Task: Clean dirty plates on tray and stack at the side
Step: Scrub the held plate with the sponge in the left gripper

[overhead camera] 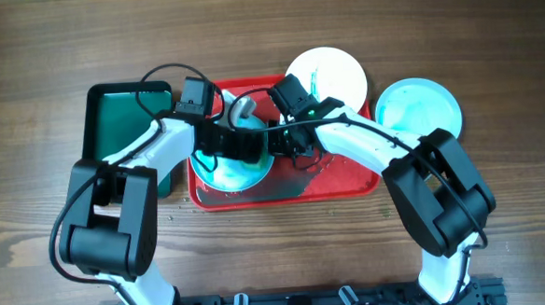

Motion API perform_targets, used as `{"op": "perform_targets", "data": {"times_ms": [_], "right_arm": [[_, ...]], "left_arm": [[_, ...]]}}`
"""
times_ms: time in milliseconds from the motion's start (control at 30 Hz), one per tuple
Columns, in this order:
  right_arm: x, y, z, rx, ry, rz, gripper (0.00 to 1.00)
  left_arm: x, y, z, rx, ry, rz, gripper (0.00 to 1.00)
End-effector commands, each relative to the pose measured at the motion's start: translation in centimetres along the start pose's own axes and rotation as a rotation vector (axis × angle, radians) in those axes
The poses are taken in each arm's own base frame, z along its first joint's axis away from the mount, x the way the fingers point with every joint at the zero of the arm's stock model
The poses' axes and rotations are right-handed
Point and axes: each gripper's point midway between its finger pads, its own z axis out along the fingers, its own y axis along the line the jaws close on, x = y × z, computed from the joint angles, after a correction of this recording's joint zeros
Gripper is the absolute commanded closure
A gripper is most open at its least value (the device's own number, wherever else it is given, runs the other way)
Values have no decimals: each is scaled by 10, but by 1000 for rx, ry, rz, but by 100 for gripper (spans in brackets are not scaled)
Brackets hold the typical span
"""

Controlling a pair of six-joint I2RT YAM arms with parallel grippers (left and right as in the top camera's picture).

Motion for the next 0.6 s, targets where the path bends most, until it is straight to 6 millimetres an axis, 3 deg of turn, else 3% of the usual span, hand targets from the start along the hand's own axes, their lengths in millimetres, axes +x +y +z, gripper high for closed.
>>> {"op": "perform_targets", "data": {"times_ms": [0, 133, 200, 267, 367, 467, 533, 567], "right_arm": [[-2, 7, 2, -23, 5, -10, 96], [-2, 7, 2, -23, 5, -9, 96], [-2, 7, 2, -23, 5, -9, 96], [-2, 7, 2, -23, 5, -8, 96], [-3, 7, 2, -23, 4, -9, 96], [-2, 7, 2, -24, 5, -8, 96], [-2, 7, 2, -24, 5, -8, 96], [-2, 7, 2, -24, 5, -9, 96]], "left_arm": [[-17, 56, -9, -322, -89, -157, 96], [-10, 132, -60, -847, -214, -387, 96], [2, 142, -72, -947, -209, -440, 96], [16, 141, -73, -961, -148, -448, 96], [44, 127, -61, -890, -8, -471, 96], [64, 86, -32, -601, 172, -391, 96], [66, 26, -9, -199, 252, -218, 96], [64, 6, -6, -75, 249, -166, 96]]}}
